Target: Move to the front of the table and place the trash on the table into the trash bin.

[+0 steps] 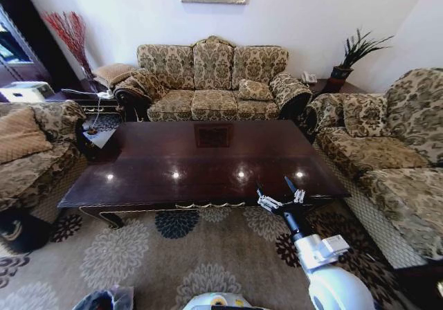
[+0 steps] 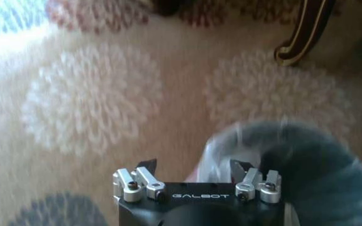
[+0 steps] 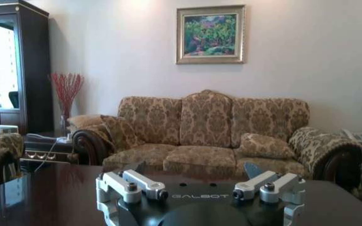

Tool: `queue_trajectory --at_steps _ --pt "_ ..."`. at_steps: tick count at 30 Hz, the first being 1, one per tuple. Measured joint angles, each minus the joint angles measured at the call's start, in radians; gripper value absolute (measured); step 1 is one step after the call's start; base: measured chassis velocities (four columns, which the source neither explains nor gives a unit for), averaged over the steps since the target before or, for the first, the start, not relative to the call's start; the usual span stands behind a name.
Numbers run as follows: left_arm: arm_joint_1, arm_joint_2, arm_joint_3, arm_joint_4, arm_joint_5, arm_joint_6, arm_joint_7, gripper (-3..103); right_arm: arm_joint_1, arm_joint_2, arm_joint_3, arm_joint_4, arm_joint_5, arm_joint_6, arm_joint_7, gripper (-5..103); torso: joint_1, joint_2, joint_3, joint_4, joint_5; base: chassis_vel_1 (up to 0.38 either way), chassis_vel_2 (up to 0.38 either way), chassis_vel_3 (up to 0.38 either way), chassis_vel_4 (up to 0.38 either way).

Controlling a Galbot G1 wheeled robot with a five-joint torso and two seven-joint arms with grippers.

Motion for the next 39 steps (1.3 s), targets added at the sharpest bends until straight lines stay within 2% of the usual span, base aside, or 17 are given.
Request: queue_trajectory --at_steps 3,4,5,6,7,10,11,12,14,15,16,17,20,21,24,36,39 --pt "0.048 0.019 -0.078 -0.183 0.113 0.008 0.014 92 0.0 0.0 0.0 0.0 0.0 0.0 0.0 100 0.0 0.0 0.0 -0.0005 0.0007 0.0 0.0 0.0 0.0" --pt "0.048 0.019 -0.078 -0.183 0.113 0.008 0.014 92 0.0 0.0 0.0 0.0 0.0 0.0 0.0 100 0.0 0.0 0.0 -0.0005 0.0007 0.0 0.0 0.0 0.0" --pt "0.061 0.021 -0.1 -0.272 0.1 0.012 0.015 97 0.0 0.0 0.0 0.0 0.0 0.0 0.0 100 0.0 0.0 0.0 -0.0003 0.0003 0.0 0.0 0.0 0.0" --pt "0.071 0.022 -0.111 -0.357 0.049 0.022 0.012 99 0.0 0.0 0.0 0.0 0.0 0.0 0.0 100 0.0 0.0 0.0 -0.0004 0.0006 0.0 0.0 0.0 0.0" --pt "0.071 0.022 -0.111 -0.357 0.049 0.022 0.012 99 0.0 0.0 0.0 0.0 0.0 0.0 0.0 100 0.0 0.0 0.0 -0.0004 0.0006 0.0 0.0 0.0 0.0" --pt "0.096 0.013 -0.106 -0.721 -0.194 0.063 -0.006 100 0.0 0.0 0.0 0.0 0.0 0.0 0.0 100 0.0 0.0 0.0 -0.0012 0.001 0.0 0.0 0.0 0.0" --pt "0.096 0.013 -0.106 -0.721 -0.194 0.063 -0.006 100 0.0 0.0 0.0 0.0 0.0 0.0 0.0 100 0.0 0.0 0.0 -0.0012 0.001 0.0 0.0 0.0 0.0" --pt "0.1 0.01 -0.085 -0.853 -0.268 0.086 -0.027 100 0.0 0.0 0.0 0.0 0.0 0.0 0.0 100 0.0 0.0 0.0 -0.0007 0.0008 0.0 0.0 0.0 0.0" --pt "0.101 0.008 -0.026 -1.057 -0.355 0.114 -0.051 100 0.0 0.0 0.0 0.0 0.0 0.0 0.0 100 0.0 0.0 0.0 -0.0013 0.0016 0.0 0.0 0.0 0.0" --pt "0.102 0.006 0.019 -1.154 -0.38 0.125 -0.062 100 0.0 0.0 0.0 0.0 0.0 0.0 0.0 100 0.0 0.0 0.0 -0.0011 0.0006 0.0 0.0 0.0 0.0" --pt "0.102 0.006 0.019 -1.154 -0.38 0.125 -0.062 100 0.0 0.0 0.0 0.0 0.0 0.0 0.0 100 0.0 0.0 0.0 -0.0011 0.0006 0.0 0.0 0.0 0.0" --pt "0.109 0.003 0.065 -1.261 -0.391 0.136 -0.067 100 0.0 0.0 0.0 0.0 0.0 0.0 0.0 100 0.0 0.0 0.0 -0.0015 0.0002 0.0 0.0 0.0 0.0" --pt "0.164 -0.03 0.146 -1.447 -0.355 0.128 -0.06 100 0.0 0.0 0.0 0.0 0.0 0.0 0.0 100 0.0 0.0 0.0 0.0 0.0008 0.0 0.0 0.0 0.0" --pt "0.164 -0.03 0.146 -1.447 -0.355 0.128 -0.06 100 0.0 0.0 0.0 0.0 0.0 0.0 0.0 100 0.0 0.0 0.0 0.0 0.0008 0.0 0.0 0.0 0.0" --pt "0.163 -0.025 0.22 -1.535 -0.27 0.119 -0.064 100 0.0 0.0 0.0 0.0 0.0 0.0 0.0 100 0.0 0.0 0.0 -0.0004 0.0007 0.0 0.0 0.0 0.0" --pt "0.148 -0.037 0.269 -1.573 -0.228 0.142 -0.128 100 -0.002 0.001 0.001 0.0 0.0 0.002 0.0 100 0.0 0.0 0.0 -0.0004 0.0005 0.0 0.0 0.0 0.0" --pt "0.15 -0.04 0.273 -1.569 -0.218 0.14 -0.138 100 -0.025 0.015 0.015 -0.005 -0.006 0.037 0.002 100 0.0 0.0 0.0 -0.0001 0.0005 0.0 0.0 0.0 0.0"
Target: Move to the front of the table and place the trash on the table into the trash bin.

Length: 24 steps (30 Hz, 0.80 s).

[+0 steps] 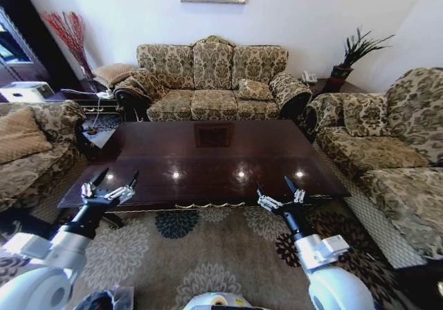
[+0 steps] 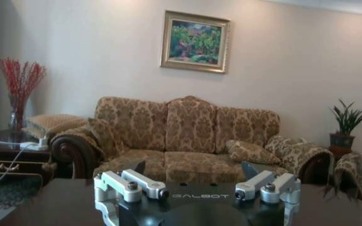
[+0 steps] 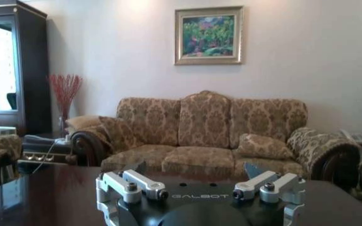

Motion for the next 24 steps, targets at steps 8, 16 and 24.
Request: queue_trajectory --at_steps 8,16,24 --pt "0.0 0.0 0.0 0.007 0.002 -0.002 -0.002 100 -0.153 0.093 0.096 -0.039 -0.055 0.243 0.021 100 0.0 0.0 0.0 -0.0009 -0.0001 0.0 0.0 0.0 0.0" --pt "0.0 0.0 -0.002 0.01 0.002 -0.003 -0.002 100 -0.159 0.098 0.1 -0.047 -0.058 0.258 0.023 100 0.0 0.0 0.0 -0.0004 -0.0001 0.0 0.0 0.0 0.0" --pt "-0.001 0.0 -0.002 0.012 0.001 -0.003 -0.001 100 -0.121 0.118 0.097 -0.23 -0.084 0.319 0.019 100 -0.002 -0.005 -0.003 0.0002 0.0008 0.0 0.0 0.0 0.0"
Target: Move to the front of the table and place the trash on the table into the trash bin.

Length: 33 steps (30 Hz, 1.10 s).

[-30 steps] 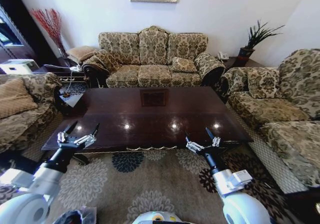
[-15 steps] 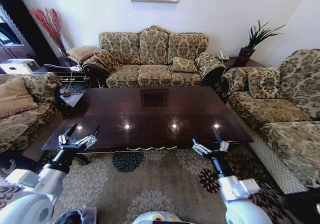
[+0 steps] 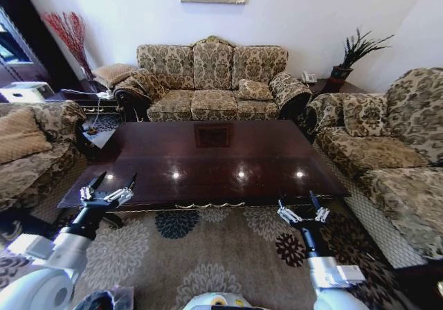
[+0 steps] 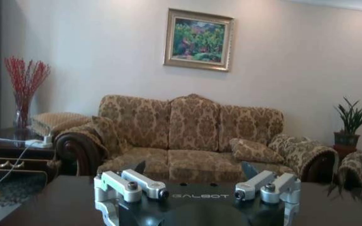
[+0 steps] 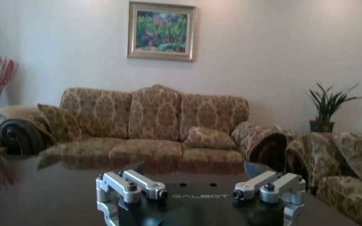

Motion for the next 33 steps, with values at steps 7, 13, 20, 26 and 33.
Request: queue_trajectory --at_steps 7,13,20,26,33 --pt "0.0 0.0 0.0 0.001 0.0 0.0 0.0 100 0.031 0.015 -0.005 -0.145 -0.021 0.047 -0.005 100 -0.005 -0.011 -0.006 0.0002 -0.0003 0.0 0.0 0.0 0.0" --pt "0.0 0.0 -0.001 0.001 0.0 -0.001 0.001 100 0.067 0.034 -0.009 -0.317 -0.045 0.105 -0.011 100 -0.007 -0.016 -0.009 0.0003 -0.0003 0.0 0.0 0.0 0.0" --pt "0.0 0.0 -0.001 0.001 0.0 -0.001 0.001 100 0.102 0.052 -0.014 -0.484 -0.068 0.159 -0.016 100 -0.008 -0.018 -0.01 0.0013 -0.0005 0.0 0.0 0.0 0.0" --pt "0.0 0.0 -0.001 0.002 0.0 -0.001 0.002 100 0.126 0.064 -0.017 -0.603 -0.085 0.2 -0.02 100 -0.012 -0.028 -0.016 0.0013 -0.0005 0.0 0.0 0.0 0.0" --pt "0.0 0.0 -0.001 0.002 -0.001 -0.001 0.002 100 0.161 0.083 -0.022 -0.773 -0.109 0.256 -0.025 100 -0.016 -0.036 -0.021 0.0012 -0.0007 0.0 0.0 0.0 0.0"
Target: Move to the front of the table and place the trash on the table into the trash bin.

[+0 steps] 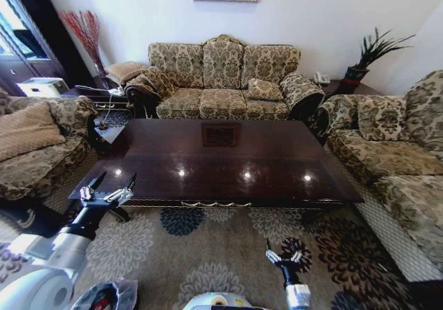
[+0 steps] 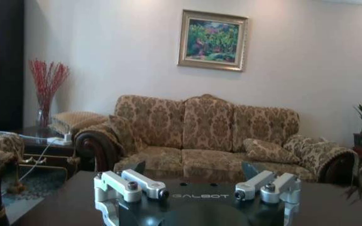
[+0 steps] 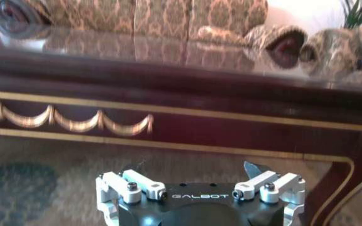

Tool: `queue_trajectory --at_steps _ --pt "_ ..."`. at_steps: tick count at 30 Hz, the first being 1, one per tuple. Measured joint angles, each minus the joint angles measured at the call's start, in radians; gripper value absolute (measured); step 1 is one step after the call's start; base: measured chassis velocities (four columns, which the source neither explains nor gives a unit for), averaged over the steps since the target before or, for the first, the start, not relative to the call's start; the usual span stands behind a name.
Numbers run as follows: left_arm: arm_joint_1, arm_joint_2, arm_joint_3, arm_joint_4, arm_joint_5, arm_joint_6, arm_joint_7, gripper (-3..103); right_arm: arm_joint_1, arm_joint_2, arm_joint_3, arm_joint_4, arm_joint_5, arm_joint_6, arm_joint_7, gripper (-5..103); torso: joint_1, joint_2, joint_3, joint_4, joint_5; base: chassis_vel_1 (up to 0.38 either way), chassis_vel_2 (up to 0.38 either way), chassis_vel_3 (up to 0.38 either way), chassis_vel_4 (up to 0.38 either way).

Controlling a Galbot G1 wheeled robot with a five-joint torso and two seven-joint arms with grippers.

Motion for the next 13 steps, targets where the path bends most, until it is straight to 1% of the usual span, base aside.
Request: queue_trajectory --at_steps 7,8,11,13 --pt "0.0 0.0 0.0 0.0 0.0 0.0 0.0 100 0.039 0.02 -0.006 -0.186 -0.026 0.062 -0.006 100 0.0 0.0 0.0 0.0 0.0 0.0 0.0 0.0 0.0" --pt "0.0 0.0 0.0 0.0 0.0 0.0 0.0 100 0.039 0.02 -0.006 -0.186 -0.026 0.062 -0.006 100 0.0 0.0 0.0 0.0 0.0 0.0 0.0 0.0 0.0" --pt "0.0 0.0 0.0 0.0 0.0 0.0 0.0 100 0.058 0.03 -0.008 -0.28 -0.039 0.094 -0.008 100 0.0 0.0 0.0 0.0 -0.0001 0.0 0.0 0.0 0.0" --pt "0.0 0.0 0.0 0.0 0.0 0.0 0.0 100 0.063 0.033 -0.008 -0.305 -0.043 0.102 -0.009 100 0.0 0.0 0.0 0.0 0.0 0.0 0.0 0.0 0.0"
